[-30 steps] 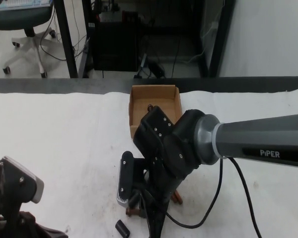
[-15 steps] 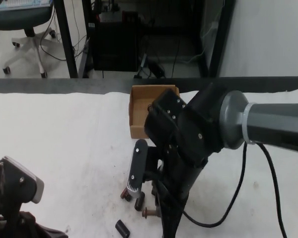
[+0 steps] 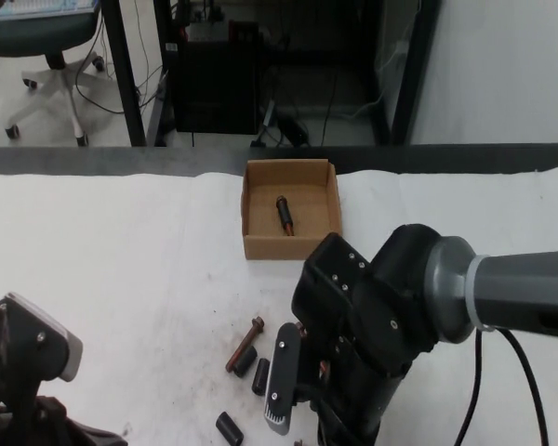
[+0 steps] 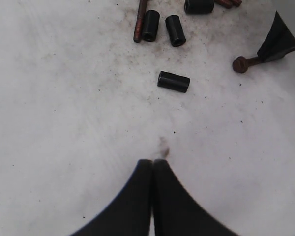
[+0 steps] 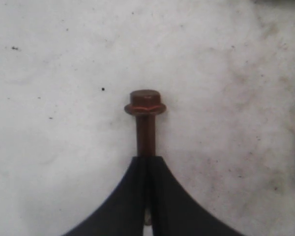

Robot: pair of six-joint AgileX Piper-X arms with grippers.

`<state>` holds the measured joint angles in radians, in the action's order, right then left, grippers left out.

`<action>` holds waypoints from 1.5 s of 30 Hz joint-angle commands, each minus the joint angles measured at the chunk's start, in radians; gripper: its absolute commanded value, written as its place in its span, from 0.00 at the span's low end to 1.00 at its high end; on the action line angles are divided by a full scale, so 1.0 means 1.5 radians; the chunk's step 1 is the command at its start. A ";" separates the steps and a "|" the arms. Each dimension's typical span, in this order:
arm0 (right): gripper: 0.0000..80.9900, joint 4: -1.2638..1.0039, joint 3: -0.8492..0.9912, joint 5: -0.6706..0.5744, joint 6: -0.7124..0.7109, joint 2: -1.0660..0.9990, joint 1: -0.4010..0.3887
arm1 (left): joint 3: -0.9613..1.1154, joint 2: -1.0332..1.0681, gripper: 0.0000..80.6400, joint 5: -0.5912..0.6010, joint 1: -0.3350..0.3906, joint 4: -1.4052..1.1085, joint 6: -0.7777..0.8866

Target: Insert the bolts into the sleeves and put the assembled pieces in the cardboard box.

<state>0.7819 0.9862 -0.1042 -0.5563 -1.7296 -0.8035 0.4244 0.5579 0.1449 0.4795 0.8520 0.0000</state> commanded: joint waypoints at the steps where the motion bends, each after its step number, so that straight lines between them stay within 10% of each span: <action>1: 0.01 -0.013 -0.011 -0.020 0.009 -0.010 -0.001 | 0.007 -0.004 0.00 -0.009 0.002 -0.003 0.000; 9: 0.45 -0.012 -0.011 -0.077 0.023 -0.010 -0.001 | 0.007 -0.004 0.00 -0.006 0.002 -0.002 0.000; 38: 0.32 -0.086 -0.011 -0.075 -0.003 -0.010 -0.001 | 0.007 -0.004 0.00 -0.006 0.002 -0.002 0.000; 45: 0.01 -0.089 -0.011 -0.075 -0.030 -0.010 -0.001 | 0.007 -0.004 0.00 -0.006 0.002 -0.002 0.000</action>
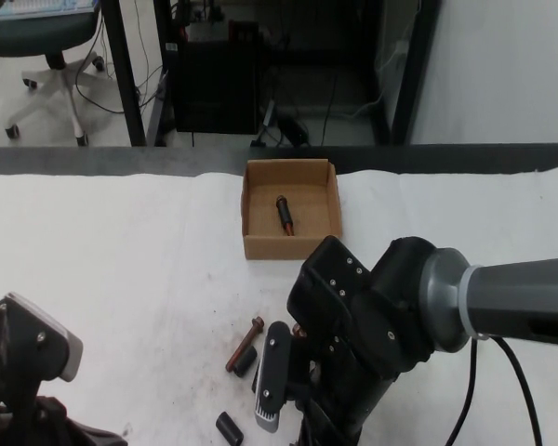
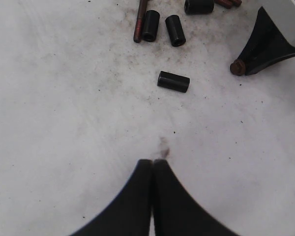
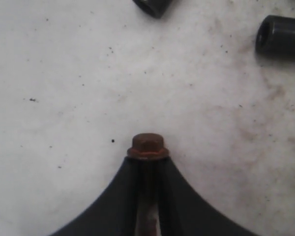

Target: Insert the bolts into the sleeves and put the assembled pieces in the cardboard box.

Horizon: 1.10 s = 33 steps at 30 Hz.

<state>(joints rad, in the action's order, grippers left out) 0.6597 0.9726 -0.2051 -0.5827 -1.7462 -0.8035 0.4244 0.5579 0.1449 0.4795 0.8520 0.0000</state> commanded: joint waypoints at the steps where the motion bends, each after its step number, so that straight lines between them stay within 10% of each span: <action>1: 0.01 -0.008 -0.002 -0.008 -0.012 0.001 -0.001 | 0.007 -0.004 0.00 -0.006 0.002 -0.002 0.000; 13: 0.01 -0.033 0.046 0.013 0.129 0.087 0.021 | 0.026 -0.004 0.00 0.005 0.002 -0.009 0.000; 19: 0.01 -0.077 0.047 -0.009 0.232 0.221 0.106 | 0.029 0.026 0.00 0.211 0.002 -0.106 -0.035; 33: 0.01 0.013 0.045 -0.042 0.237 0.444 0.259 | 0.253 0.437 0.00 0.238 0.063 -0.113 -0.123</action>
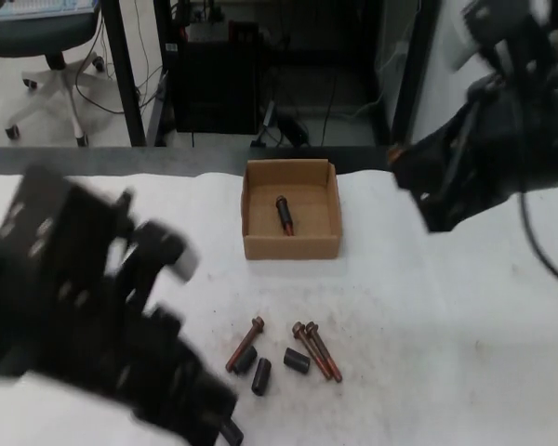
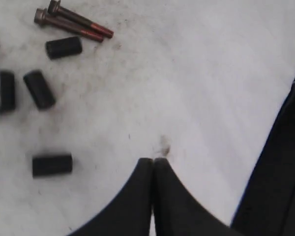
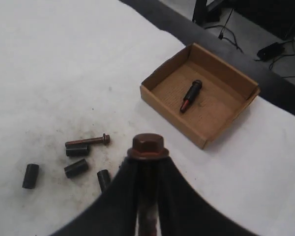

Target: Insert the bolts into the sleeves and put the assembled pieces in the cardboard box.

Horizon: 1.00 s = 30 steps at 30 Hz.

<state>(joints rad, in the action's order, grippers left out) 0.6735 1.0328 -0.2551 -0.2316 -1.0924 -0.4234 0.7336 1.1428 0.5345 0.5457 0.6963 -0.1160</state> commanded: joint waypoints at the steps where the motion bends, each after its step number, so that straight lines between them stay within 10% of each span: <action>1: 0.01 0.006 0.005 -0.009 0.003 0.011 0.005 | 0.080 0.077 0.00 -0.052 0.032 -0.009 -0.083; 15: 0.01 0.032 -0.023 -0.008 0.000 0.013 0.005 | 0.245 0.294 0.28 -0.199 0.066 0.102 -0.127; 30: 0.01 0.030 -0.027 -0.008 -0.010 0.015 0.005 | 0.225 0.279 0.29 -0.201 0.074 0.349 -0.067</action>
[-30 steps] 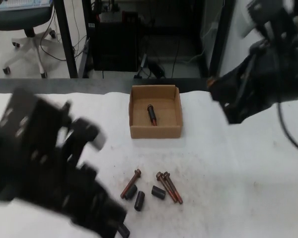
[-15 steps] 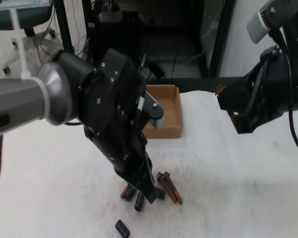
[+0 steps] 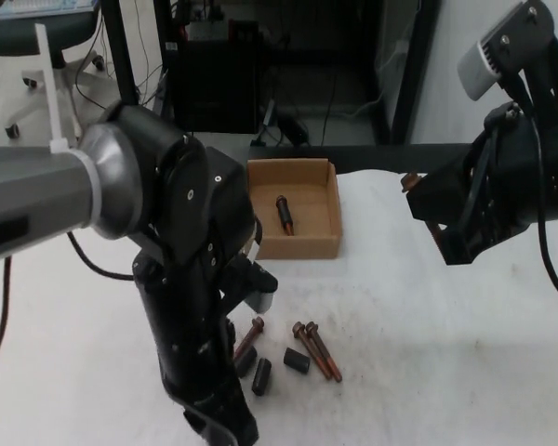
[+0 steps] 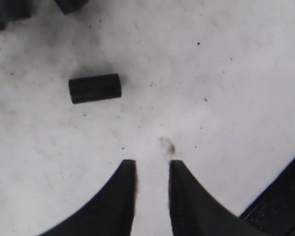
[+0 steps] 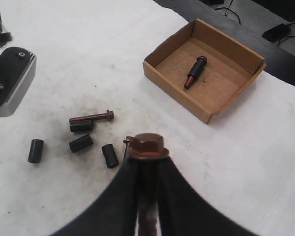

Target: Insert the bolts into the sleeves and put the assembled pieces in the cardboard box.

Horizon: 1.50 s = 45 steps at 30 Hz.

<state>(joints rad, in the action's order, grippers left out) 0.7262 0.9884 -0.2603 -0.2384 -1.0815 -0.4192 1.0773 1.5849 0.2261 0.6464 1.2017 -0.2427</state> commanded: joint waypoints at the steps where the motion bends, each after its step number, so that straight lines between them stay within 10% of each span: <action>1: 0.01 -0.005 0.002 -0.005 -0.005 0.007 0.002 | -0.008 -0.019 0.29 0.004 0.007 0.005 0.044; 18: 0.01 -0.003 0.002 -0.005 -0.005 0.007 0.002 | -0.245 -0.023 0.29 -0.028 0.037 -0.360 1.051; 27: 0.01 -0.003 0.002 -0.005 -0.005 0.007 0.002 | -0.245 -0.058 0.29 -0.095 0.077 -0.521 0.906; 38: 0.01 -0.003 0.002 -0.005 -0.034 0.007 0.002 | -0.243 -0.190 0.30 -0.025 0.063 -0.404 0.350; 45: 0.01 -0.003 0.002 -0.005 -0.036 0.007 0.002 | -0.224 -0.193 0.72 -0.085 0.047 -0.326 0.184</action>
<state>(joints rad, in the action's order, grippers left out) 0.7262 0.9884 -0.2603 -0.2865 -1.0815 -0.4192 0.7172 1.3033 0.1818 0.7317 0.6713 0.2360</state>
